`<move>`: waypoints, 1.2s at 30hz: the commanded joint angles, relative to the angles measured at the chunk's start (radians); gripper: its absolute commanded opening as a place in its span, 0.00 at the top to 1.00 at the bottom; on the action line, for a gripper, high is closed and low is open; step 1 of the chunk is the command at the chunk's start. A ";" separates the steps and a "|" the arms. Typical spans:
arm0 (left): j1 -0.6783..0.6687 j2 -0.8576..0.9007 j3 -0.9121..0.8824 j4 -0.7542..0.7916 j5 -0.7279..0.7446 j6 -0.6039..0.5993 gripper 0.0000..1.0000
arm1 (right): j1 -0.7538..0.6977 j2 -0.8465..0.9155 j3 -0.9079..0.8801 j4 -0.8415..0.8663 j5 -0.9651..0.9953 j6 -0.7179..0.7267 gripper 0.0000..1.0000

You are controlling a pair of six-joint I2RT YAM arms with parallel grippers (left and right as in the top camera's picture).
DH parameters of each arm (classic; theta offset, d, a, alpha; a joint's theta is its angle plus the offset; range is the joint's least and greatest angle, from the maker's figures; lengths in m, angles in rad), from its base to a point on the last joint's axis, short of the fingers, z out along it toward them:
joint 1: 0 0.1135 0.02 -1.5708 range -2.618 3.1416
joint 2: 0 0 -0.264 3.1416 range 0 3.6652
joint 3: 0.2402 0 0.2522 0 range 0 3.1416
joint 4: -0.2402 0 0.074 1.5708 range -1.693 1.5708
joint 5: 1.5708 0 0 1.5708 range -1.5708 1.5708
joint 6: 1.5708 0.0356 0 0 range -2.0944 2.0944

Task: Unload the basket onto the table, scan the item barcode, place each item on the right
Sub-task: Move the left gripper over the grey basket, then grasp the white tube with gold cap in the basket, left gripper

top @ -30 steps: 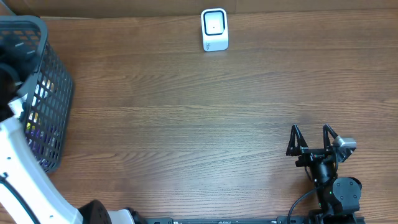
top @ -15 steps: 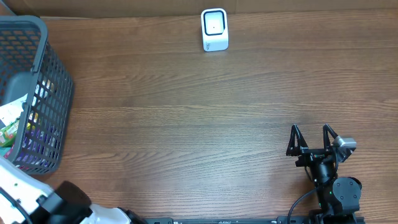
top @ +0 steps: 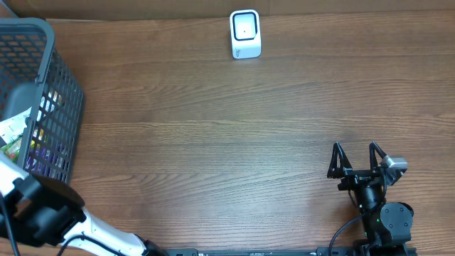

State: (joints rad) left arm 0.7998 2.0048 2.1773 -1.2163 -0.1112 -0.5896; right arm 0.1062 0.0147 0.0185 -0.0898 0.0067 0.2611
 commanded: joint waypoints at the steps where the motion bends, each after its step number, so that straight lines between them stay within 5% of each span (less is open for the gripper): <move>1: -0.032 0.059 -0.006 0.033 0.008 0.105 0.07 | 0.007 -0.012 -0.011 0.006 -0.001 -0.004 0.00; 15: -0.090 0.283 -0.006 0.221 0.004 0.406 0.15 | 0.007 -0.012 -0.011 0.006 -0.001 -0.004 0.00; 20: -0.089 0.365 -0.007 0.180 0.004 0.606 0.05 | 0.007 -0.012 -0.011 0.006 -0.001 -0.004 0.00; 28: -0.093 0.400 -0.007 0.176 0.004 0.811 0.10 | 0.007 -0.012 -0.011 0.006 -0.001 -0.003 0.00; 36: -0.093 0.402 -0.007 0.231 0.006 0.951 0.03 | 0.007 -0.012 -0.011 0.006 -0.001 -0.004 0.00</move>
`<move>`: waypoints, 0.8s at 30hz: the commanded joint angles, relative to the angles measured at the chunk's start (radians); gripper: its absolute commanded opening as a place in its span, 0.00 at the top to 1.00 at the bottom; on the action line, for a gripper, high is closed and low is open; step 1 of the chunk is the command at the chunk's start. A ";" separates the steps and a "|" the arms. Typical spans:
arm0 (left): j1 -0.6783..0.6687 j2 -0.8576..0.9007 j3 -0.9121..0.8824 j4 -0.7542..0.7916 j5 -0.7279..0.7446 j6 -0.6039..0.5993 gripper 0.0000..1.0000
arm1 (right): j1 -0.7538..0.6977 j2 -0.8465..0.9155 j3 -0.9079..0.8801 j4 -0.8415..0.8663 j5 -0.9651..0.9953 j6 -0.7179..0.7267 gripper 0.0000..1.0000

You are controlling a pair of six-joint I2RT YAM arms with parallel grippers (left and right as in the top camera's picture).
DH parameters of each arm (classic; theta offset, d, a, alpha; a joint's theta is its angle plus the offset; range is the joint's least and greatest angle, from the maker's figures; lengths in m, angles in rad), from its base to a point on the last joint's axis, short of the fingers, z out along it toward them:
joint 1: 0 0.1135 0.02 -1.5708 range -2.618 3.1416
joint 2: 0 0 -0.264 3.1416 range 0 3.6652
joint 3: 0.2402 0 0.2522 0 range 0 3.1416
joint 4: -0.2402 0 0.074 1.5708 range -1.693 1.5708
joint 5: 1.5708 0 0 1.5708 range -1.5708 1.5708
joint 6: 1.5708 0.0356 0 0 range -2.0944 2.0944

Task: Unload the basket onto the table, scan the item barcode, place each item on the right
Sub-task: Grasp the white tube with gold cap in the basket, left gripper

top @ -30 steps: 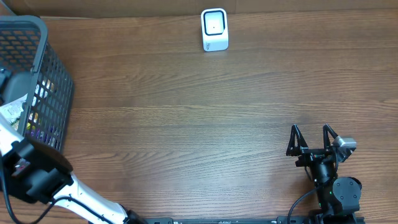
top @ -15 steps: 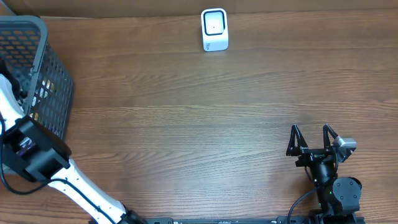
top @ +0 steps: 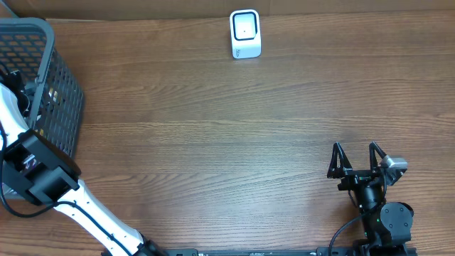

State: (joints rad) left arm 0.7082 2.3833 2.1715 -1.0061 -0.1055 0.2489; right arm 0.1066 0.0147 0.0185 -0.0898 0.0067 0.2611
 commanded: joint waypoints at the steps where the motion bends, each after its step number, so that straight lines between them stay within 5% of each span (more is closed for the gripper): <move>1: -0.002 0.024 -0.002 0.029 0.010 0.119 0.00 | 0.006 -0.012 -0.011 0.006 -0.001 -0.003 0.00; 10: 0.000 0.037 -0.004 0.069 0.131 0.309 0.00 | 0.006 -0.012 -0.011 0.006 -0.001 -0.004 0.00; 18: 0.006 0.093 -0.005 0.100 0.131 0.325 0.02 | 0.006 -0.012 -0.011 0.006 -0.001 -0.003 0.00; 21: 0.006 0.115 -0.005 0.098 0.130 0.323 0.18 | 0.006 -0.012 -0.011 0.006 -0.001 -0.003 0.00; 24: 0.005 0.123 -0.005 0.101 0.132 0.324 0.43 | 0.006 -0.012 -0.011 0.006 -0.001 -0.004 0.00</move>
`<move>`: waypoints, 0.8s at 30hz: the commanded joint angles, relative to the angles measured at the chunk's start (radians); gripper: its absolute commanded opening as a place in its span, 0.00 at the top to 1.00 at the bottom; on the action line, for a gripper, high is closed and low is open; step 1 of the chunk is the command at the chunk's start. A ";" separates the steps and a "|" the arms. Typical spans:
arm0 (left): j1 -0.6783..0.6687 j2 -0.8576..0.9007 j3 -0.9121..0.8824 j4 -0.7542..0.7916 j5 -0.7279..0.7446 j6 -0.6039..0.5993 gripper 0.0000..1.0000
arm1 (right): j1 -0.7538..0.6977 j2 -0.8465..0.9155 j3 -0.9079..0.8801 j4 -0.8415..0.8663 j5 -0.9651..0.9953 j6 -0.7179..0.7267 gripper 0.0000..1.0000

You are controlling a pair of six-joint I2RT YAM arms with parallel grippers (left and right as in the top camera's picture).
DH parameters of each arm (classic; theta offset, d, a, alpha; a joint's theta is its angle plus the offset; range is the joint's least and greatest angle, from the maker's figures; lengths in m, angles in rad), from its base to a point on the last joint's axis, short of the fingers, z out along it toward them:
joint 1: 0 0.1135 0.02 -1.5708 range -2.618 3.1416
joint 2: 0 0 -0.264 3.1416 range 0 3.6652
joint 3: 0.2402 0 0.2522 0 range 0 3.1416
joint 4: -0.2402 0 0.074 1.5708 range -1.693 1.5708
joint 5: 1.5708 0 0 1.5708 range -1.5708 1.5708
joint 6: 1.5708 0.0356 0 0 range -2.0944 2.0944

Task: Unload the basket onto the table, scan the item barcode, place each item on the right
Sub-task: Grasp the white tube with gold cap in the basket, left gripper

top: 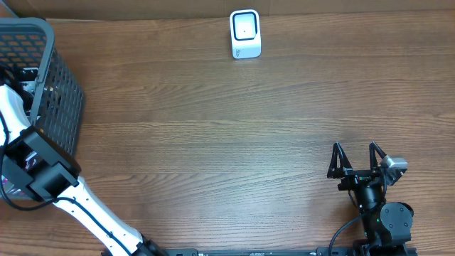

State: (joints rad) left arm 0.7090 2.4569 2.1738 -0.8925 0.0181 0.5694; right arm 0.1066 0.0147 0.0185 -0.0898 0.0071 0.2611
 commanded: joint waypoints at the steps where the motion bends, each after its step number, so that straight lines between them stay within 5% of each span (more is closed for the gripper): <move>1: 0.005 0.049 -0.007 -0.010 0.008 0.003 0.48 | 0.006 -0.012 -0.011 0.006 -0.002 -0.003 0.00; 4: 0.005 0.049 -0.005 -0.011 0.008 -0.007 0.73 | 0.006 -0.012 -0.011 0.006 -0.002 -0.004 0.00; 8: 0.005 0.047 -0.005 -0.043 0.008 -0.144 0.94 | 0.006 -0.012 -0.011 0.006 -0.002 -0.004 0.00; 24: 0.006 -0.266 0.075 -0.071 -0.028 -0.470 0.96 | 0.006 -0.012 -0.011 0.006 -0.002 -0.003 0.00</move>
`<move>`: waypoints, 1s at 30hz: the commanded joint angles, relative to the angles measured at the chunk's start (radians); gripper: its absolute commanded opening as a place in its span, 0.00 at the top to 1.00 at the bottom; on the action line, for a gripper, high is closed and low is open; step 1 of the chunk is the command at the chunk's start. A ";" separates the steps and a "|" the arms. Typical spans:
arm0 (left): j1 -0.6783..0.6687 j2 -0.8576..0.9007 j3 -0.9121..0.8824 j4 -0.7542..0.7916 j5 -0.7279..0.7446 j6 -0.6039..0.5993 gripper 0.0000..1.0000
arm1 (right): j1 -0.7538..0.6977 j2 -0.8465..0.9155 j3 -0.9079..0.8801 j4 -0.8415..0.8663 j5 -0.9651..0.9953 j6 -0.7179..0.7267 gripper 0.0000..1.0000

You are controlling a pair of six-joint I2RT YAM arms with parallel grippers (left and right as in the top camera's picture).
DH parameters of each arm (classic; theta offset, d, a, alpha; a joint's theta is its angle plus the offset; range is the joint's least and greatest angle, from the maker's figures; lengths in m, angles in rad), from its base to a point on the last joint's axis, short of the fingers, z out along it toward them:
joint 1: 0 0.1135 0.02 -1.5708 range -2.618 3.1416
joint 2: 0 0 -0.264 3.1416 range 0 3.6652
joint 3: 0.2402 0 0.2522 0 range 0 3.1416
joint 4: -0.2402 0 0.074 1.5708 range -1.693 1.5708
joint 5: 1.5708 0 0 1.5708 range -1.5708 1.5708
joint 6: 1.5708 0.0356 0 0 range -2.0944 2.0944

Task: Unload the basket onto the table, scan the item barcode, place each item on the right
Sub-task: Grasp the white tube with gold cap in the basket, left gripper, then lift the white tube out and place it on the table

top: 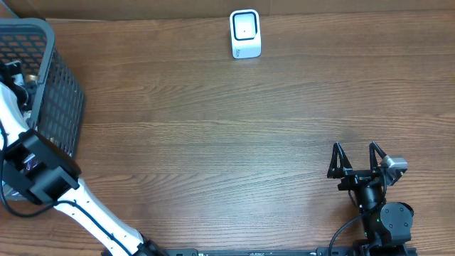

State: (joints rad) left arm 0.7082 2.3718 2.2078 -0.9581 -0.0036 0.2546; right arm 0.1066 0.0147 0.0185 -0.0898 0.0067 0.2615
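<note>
The white barcode scanner (pixel 245 33) stands at the far middle of the table, its window facing up. On the left, my left arm reaches over the rim of the dark mesh basket (pixel 62 107). The left gripper (pixel 15 73) is down inside the basket, and its fingers and anything between them cannot be made out. The items in the basket are hidden by the arm and the mesh. Near the front right, my right gripper (pixel 353 158) rests open and empty, pointing away from me.
The wooden table runs from the basket to the right arm. A brown wall edge lines the far side behind the scanner. The right arm's base (pixel 387 220) sits at the front edge.
The left gripper has shifted slightly inside the basket, a little toward the far left. The right arm and the scanner have not moved.
At first my left arm was low at the front left corner, and colourful items showed in the basket's near end. By 1.6 s ago the arm reached into the basket, covering them. It has stayed inside with small shifts. The right gripper rested open throughout.
</note>
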 commanded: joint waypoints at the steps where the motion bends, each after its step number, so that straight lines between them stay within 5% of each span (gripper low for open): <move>1: 0.006 -0.219 0.043 -0.005 -0.006 -0.168 0.96 | 0.006 -0.012 -0.011 0.006 -0.001 -0.004 0.00; 10: 0.006 -0.528 0.045 0.014 -0.004 -0.370 0.96 | 0.006 -0.012 -0.011 0.006 -0.001 -0.004 0.00; 18: -0.061 -0.792 0.045 -0.006 0.137 -0.393 0.96 | 0.006 -0.012 -0.011 0.006 -0.001 -0.004 0.00; 30: -0.499 -0.848 0.029 -0.407 0.201 -0.421 0.96 | 0.006 -0.012 -0.011 0.006 -0.001 -0.004 0.00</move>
State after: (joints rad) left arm 0.3073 1.4948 2.2330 -1.2961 0.1902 -0.1478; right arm 0.1066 0.0147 0.0185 -0.0898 0.0067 0.2611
